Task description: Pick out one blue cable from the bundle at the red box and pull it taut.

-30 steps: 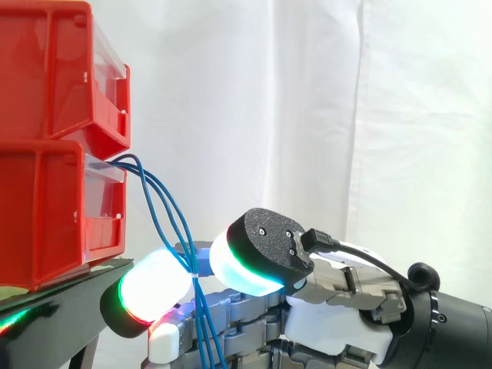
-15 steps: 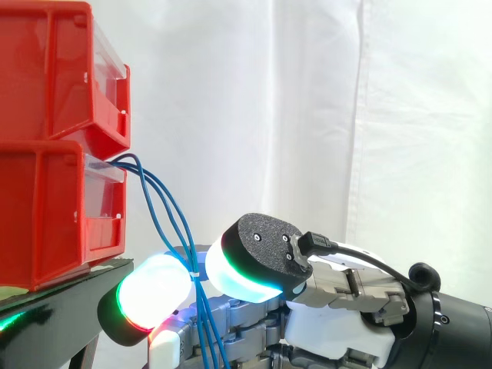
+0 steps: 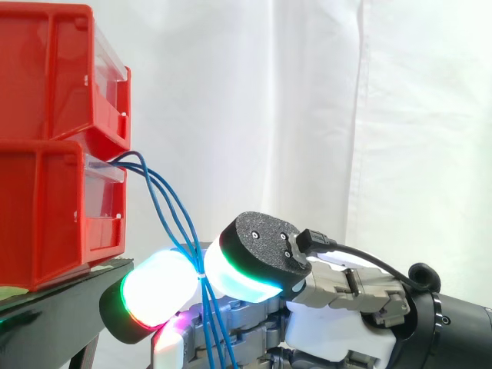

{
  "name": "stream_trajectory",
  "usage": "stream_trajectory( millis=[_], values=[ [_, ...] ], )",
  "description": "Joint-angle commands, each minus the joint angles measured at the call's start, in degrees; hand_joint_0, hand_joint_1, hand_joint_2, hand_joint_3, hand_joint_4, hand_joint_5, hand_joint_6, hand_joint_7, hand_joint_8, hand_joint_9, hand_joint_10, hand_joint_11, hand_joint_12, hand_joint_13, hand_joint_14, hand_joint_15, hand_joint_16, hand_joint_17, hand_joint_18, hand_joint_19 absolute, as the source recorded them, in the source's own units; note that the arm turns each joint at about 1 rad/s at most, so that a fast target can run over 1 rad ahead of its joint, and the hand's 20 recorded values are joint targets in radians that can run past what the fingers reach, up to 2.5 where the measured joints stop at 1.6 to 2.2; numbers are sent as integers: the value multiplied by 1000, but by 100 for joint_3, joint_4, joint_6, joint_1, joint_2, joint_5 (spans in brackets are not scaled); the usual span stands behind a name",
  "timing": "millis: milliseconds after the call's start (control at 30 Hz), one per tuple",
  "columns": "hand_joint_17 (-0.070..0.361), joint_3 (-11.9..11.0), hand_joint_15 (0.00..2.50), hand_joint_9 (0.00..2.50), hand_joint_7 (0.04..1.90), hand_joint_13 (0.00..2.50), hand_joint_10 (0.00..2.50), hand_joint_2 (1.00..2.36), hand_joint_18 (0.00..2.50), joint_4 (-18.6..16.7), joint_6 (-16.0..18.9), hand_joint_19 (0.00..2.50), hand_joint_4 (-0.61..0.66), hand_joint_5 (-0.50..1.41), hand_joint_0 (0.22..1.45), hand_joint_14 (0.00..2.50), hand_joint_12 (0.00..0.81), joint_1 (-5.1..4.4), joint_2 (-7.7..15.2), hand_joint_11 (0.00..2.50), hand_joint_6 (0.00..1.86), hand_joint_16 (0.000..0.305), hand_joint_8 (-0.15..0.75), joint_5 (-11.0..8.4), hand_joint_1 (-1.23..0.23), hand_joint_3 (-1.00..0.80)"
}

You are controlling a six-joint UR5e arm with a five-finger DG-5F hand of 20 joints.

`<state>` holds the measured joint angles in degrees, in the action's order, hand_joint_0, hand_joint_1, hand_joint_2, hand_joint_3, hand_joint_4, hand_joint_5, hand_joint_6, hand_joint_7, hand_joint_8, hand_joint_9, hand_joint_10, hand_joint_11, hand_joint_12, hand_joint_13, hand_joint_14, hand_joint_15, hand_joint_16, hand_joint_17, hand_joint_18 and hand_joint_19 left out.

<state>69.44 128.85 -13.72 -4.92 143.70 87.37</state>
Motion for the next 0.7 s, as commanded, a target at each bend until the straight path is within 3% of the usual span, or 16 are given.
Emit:
stream_trajectory(
  millis=[0, 433, 667],
  values=[
    [92, -1, 473, 860, 764, 806, 16, 1013, 737, 0, 62, 689, 42, -194, 556, 21, 285, 0, 0, 478, 844, 41, 188, -1, -661, -324],
    [92, -1, 492, 918, 756, 810, 18, 1020, 737, 0, 168, 692, 14, -178, 553, 21, 288, 0, 0, 546, 956, 41, 215, -1, -635, -182],
    [90, -27, 508, 952, 790, 818, 19, 1019, 736, 150, 414, 688, 15, -164, 566, 20, 287, 0, 0, 586, 968, 40, 218, 8, -640, -184]
  ],
)
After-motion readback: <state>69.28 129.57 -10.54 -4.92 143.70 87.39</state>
